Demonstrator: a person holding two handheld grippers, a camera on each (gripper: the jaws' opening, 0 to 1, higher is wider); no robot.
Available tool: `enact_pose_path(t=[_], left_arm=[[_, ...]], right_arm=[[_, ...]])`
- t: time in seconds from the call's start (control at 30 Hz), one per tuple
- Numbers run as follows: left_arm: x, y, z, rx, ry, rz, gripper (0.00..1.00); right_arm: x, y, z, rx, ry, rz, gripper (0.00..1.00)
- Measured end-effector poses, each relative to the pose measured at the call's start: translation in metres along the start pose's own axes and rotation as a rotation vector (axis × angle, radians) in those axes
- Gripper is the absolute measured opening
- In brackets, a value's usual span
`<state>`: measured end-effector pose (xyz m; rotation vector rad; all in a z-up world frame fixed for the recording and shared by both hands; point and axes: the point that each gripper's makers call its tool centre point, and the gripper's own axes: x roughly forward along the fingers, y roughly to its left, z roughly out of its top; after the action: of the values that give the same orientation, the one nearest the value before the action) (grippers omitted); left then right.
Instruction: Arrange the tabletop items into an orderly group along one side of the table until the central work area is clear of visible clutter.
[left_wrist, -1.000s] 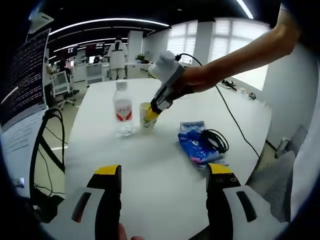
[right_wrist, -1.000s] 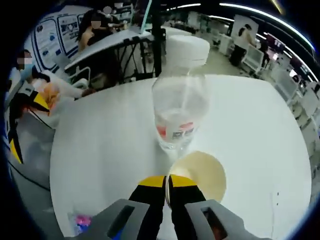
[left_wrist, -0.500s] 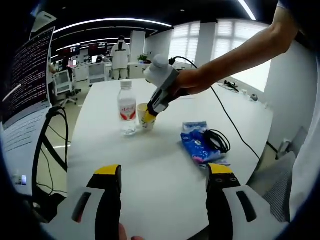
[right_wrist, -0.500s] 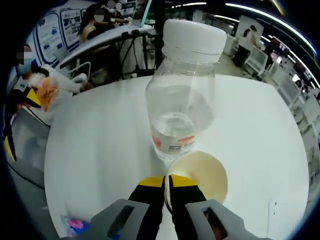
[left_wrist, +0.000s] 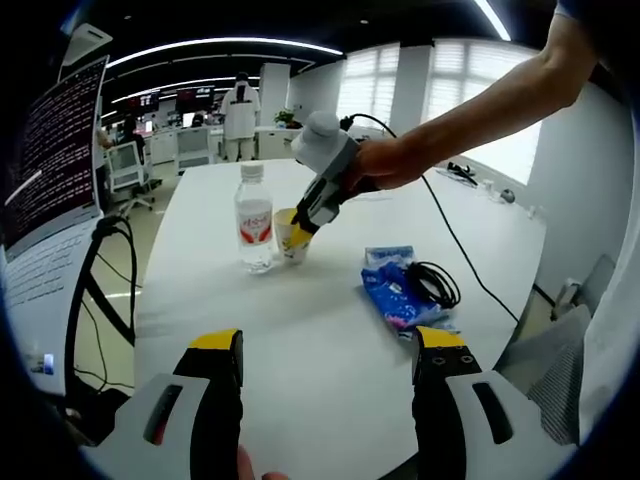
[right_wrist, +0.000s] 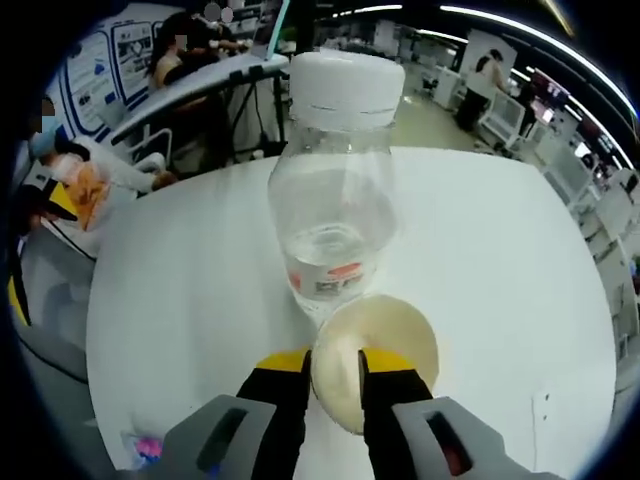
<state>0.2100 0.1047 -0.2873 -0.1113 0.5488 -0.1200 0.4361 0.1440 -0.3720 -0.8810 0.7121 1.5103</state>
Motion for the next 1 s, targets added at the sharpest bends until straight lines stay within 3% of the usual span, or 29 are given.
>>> enact_pose_path(t=[0.4, 0.6, 0.83, 1.0], left_arm=[[0.001, -0.009, 0.002, 0.014, -0.001, -0.012, 0.69], [0.003, -0.013, 0.0, 0.012, 0.003, -0.029, 0.69], [0.002, -0.015, 0.0, -0.002, -0.002, -0.037, 0.68], [0.002, -0.02, 0.001, 0.017, 0.002, -0.049, 0.68]], right_arm=[[-0.015, 0.009, 0.005, 0.042, -0.043, 0.017, 0.27], [-0.023, 0.009, -0.001, 0.131, -0.101, 0.022, 0.32], [-0.048, 0.007, 0.007, 0.234, -0.217, 0.022, 0.34], [-0.059, 0.003, 0.003, 0.249, -0.243, -0.003, 0.34]])
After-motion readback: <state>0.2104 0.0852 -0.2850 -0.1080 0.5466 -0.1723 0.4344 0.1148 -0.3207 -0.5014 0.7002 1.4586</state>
